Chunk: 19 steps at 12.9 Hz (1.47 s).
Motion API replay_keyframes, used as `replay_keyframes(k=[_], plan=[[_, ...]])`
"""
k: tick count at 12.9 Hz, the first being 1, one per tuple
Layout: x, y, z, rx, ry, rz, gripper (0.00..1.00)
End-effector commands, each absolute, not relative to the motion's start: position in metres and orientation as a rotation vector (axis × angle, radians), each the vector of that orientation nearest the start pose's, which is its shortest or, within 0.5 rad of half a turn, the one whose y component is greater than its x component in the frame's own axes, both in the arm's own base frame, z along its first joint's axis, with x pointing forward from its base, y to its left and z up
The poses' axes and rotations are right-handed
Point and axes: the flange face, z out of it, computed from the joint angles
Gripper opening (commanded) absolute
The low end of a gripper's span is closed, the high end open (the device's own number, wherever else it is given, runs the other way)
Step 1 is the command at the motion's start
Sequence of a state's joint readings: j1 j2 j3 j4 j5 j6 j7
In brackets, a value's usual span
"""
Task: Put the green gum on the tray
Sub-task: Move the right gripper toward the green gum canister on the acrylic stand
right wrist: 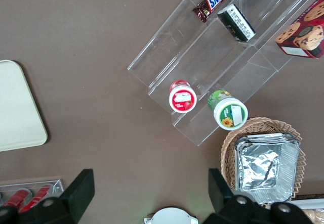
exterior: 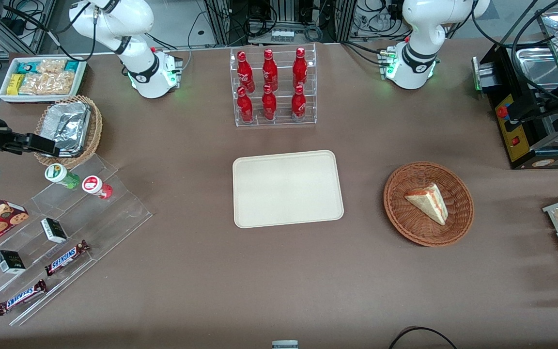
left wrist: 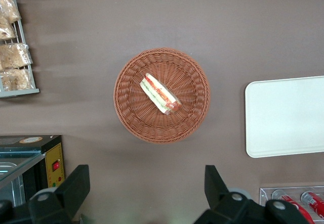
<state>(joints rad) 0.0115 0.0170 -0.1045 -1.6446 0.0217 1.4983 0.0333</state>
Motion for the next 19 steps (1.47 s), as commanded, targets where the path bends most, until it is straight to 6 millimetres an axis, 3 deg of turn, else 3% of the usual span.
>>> replay_keyframes(k=[1,4,6,12,14,16,19], plan=[[0.526,-0.054,0.554,-3.110,0.151,0.200,1.00],[0.503,-0.064,0.528,-3.106,-0.080,0.076,1.00],[0.493,-0.079,0.506,-3.088,-0.214,0.084,0.99],[0.487,-0.127,0.472,-3.031,-0.724,-0.079,0.99],[0.481,-0.150,0.452,-3.012,-0.878,-0.146,0.99],[0.478,-0.157,0.435,-2.997,-1.023,-0.209,0.99],[0.476,-0.162,0.421,-2.999,-1.076,-0.237,0.99]])
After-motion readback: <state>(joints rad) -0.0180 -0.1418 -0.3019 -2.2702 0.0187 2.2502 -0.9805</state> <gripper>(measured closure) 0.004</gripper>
